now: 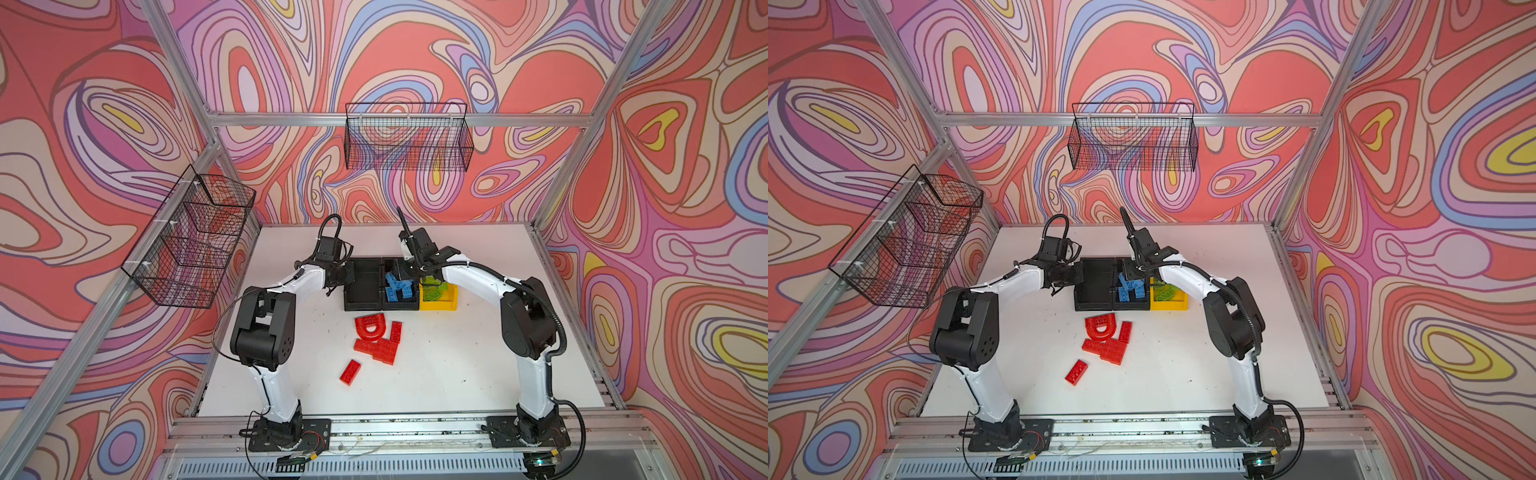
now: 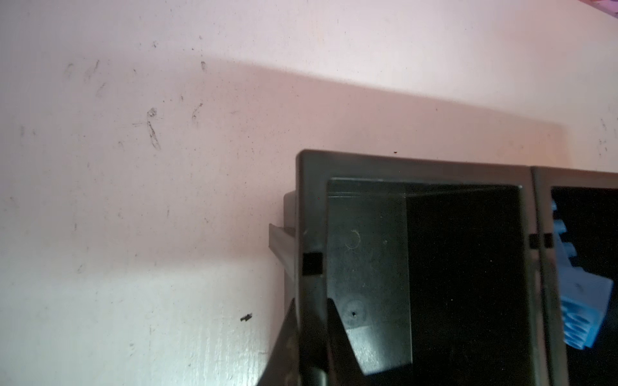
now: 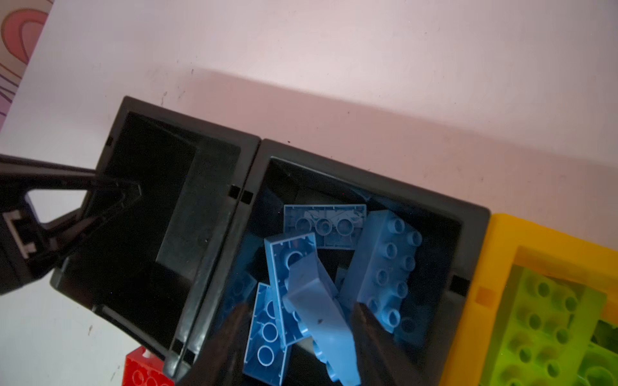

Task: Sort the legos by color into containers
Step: 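Carry the blue brick into the blue-filled black compartment and release, then move the left gripper down to the red brick pile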

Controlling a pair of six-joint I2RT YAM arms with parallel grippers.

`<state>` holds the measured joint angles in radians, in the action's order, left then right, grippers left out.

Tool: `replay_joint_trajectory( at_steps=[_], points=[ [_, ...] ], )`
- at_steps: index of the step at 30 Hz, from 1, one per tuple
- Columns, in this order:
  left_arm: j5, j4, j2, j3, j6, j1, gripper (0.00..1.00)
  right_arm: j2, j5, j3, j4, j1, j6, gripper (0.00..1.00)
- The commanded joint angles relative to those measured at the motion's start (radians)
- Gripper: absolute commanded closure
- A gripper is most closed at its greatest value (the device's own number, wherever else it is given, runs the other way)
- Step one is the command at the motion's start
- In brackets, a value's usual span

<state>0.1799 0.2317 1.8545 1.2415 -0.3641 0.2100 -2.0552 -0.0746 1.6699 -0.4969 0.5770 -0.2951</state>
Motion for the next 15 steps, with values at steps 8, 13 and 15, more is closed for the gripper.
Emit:
replay_joint_trajectory(
  at_steps=[8, 13, 15],
  points=[
    [-0.002, -0.036, -0.062, 0.009, -0.019, 0.0, 0.78, 0.228, 0.189, -0.153, -0.106, -0.13, 0.06, 0.45],
    [-0.003, -0.028, -0.049, 0.028, -0.026, 0.001, 0.77, 0.282, 0.234, -0.283, -0.114, -0.214, 0.082, 0.48],
    [0.006, -0.028, -0.042, 0.034, -0.031, 0.0, 0.73, 0.272, 0.239, -0.295, -0.109, -0.218, 0.09, 0.48]
  ],
)
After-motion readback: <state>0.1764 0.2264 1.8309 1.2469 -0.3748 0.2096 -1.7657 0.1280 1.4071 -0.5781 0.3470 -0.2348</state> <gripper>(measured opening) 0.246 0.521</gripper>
